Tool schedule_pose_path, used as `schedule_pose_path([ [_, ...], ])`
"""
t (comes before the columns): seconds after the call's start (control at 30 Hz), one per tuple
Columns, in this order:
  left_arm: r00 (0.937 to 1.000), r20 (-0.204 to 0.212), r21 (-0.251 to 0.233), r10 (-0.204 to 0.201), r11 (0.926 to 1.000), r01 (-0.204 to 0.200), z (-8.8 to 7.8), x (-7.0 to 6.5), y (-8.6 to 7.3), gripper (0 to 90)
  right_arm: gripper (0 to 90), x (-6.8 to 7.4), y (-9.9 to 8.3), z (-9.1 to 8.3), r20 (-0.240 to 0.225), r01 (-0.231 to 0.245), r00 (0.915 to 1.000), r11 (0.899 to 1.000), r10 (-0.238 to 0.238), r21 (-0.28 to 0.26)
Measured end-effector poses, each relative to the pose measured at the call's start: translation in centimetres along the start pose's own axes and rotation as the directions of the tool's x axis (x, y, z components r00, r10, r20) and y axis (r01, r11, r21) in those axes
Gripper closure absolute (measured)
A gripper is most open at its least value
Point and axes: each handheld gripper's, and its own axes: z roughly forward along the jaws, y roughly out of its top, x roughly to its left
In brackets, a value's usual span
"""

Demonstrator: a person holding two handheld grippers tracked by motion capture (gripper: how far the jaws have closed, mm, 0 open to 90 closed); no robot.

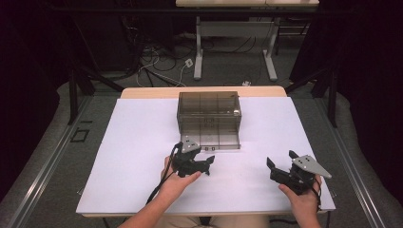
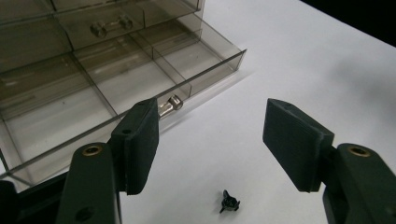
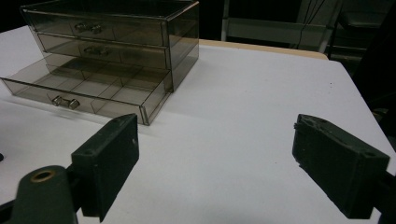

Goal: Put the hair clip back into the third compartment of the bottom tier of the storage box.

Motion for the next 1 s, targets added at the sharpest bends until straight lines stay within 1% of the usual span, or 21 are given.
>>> schedule_pose_path([
  [0.07, 0.9996, 0.007, 0.022, -0.026, 0.9994, 0.026, 0.1, 0.0, -0.1, 38.8, 14.2, 0.0, 0.0, 0.0, 0.001, 0.001, 1.0000, 1.000, -0.001, 0.006],
  [0.1, 0.9998, 0.008, 0.036, -0.021, 0.9991, 0.020, 0.1, 0.1, 0.0, 39.7, 14.2, 0.0, 0.0, 0.0, 0.001, 0.000, 1.0000, 1.000, 0.000, -0.001],
  [0.13, 0.9992, 0.014, 0.043, -0.037, 0.9984, 0.036, 0.2, 0.1, 0.0, 40.4, 14.2, 0.0, 0.0, 0.0, 0.001, -0.001, 1.0000, 1.000, 0.001, -0.001],
  [0.17, 0.9992, 0.016, 0.063, -0.037, 0.9974, 0.036, 0.1, 0.2, 0.0, 40.9, 14.2, 0.0, 0.0, 0.0, -0.001, -0.003, 1.0000, 1.000, 0.003, -0.001],
  [0.2, 0.9993, 0.016, 0.070, -0.033, 0.9970, 0.032, 0.2, 0.3, 0.0, 41.0, 14.2, 0.0, 0.0, 0.0, 0.000, -0.002, 1.0000, 1.000, 0.002, -0.001],
  [0.23, 0.9985, 0.016, 0.086, -0.053, 0.9949, 0.051, 0.2, 0.2, 0.0, 41.4, 14.2, 0.0, 0.0, 0.0, 0.000, -0.001, 1.0000, 1.000, 0.001, 0.001],
  [0.33, 0.9975, 0.032, 0.113, -0.064, 0.9918, 0.060, 0.3, 0.4, 0.0, 42.1, 14.2, 0.0, 0.0, 0.0, -0.001, -0.001, 1.0000, 1.000, 0.001, 0.002],
  [0.37, 0.9963, 0.038, 0.126, -0.077, 0.9895, 0.071, 0.3, 0.4, 0.0, 42.4, 14.2, 0.0, 0.0, 0.1, -0.001, -0.001, 1.0000, 1.000, 0.001, 0.003],
  [0.4, 0.9957, 0.045, 0.135, -0.081, 0.9881, 0.074, 0.3, 0.5, 0.0, 42.8, 14.2, 0.0, 0.0, 0.0, 0.000, -0.001, 1.0000, 1.000, 0.001, 0.006],
  [0.43, 0.9940, 0.045, 0.144, -0.100, 0.9853, 0.093, 0.4, 0.4, -0.1, 43.1, 14.2, -0.1, 0.0, 0.1, 0.000, -0.002, 1.0000, 1.000, 0.002, 0.006],
  [0.53, 0.9917, 0.070, 0.179, -0.108, 0.9793, 0.094, 0.5, 0.6, -0.1, 44.4, 14.2, -0.1, 0.0, 0.0, 0.000, -0.002, 1.0000, 1.000, 0.002, 0.010],
  [0.57, 0.9901, 0.073, 0.189, -0.120, 0.9765, 0.104, 0.6, 0.6, -0.1, 44.9, 14.2, 0.0, 0.0, 0.1, 0.000, -0.003, 1.0000, 1.000, 0.003, 0.010],
  [0.67, 0.9892, 0.078, 0.210, -0.124, 0.9720, 0.105, 0.7, 0.6, -0.1, 46.7, 14.2, -0.1, 0.0, 0.0, 0.000, -0.001, 1.0000, 1.000, 0.001, 0.014],
  [1.0, 0.9889, 0.087, 0.245, -0.121, 0.9647, 0.096, 1.2, 0.2, -0.5, 52.9, 14.3, -0.1, -0.1, 0.1, -0.002, -0.003, 1.0000, 1.000, 0.003, 0.012],
])
